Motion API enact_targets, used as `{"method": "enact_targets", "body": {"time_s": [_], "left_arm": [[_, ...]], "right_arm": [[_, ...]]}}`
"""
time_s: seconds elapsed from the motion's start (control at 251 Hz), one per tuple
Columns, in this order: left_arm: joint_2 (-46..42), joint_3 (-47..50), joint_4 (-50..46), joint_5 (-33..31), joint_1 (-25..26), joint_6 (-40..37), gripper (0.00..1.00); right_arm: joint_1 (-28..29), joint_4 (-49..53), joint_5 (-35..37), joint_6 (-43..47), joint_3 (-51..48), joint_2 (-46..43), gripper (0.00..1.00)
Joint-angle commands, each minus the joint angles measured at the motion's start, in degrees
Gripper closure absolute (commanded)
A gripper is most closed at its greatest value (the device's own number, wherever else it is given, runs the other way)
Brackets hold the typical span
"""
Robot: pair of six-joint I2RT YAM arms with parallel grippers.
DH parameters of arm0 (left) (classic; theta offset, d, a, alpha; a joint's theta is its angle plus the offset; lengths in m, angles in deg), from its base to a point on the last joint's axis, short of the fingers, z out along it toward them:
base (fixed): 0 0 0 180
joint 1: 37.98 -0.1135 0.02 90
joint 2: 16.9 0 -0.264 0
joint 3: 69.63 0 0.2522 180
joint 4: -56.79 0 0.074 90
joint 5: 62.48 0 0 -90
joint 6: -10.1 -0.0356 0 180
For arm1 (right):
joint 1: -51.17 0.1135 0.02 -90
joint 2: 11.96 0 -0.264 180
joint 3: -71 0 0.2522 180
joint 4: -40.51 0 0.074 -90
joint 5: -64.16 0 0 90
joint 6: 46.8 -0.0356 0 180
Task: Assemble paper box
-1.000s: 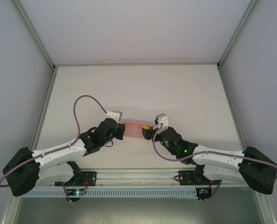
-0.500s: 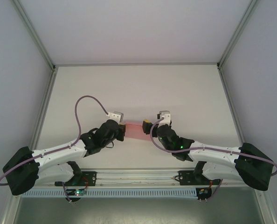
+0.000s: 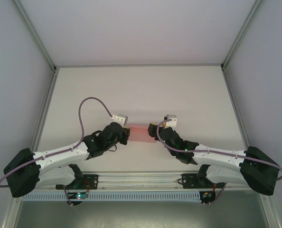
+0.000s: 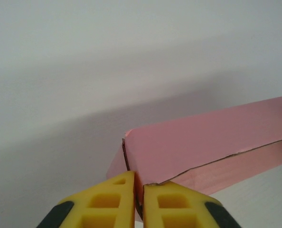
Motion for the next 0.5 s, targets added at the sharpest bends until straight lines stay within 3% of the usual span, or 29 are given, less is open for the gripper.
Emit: {"method": "enact_targets", "body": {"time_s": [0.0, 0.391, 0.495], "left_arm": [[0.57, 0.28, -10.58, 2.73, 0.92, -0.73, 0.85], [-6.26, -3.2, -16.42, 10.49, 0.91, -0.16, 0.48], [-7.59, -4.66, -17.02, 10.21, 0.87, 3.05, 0.19]], "right_arm": [[-0.75, 5.67, -1.92, -2.67, -2.42, 1.42, 0.35], [-0.44, 6.55, -2.42, -6.54, -3.26, 4.04, 0.43], [-0.28, 6.47, -2.33, -7.19, -3.71, 3.86, 0.45]]}}
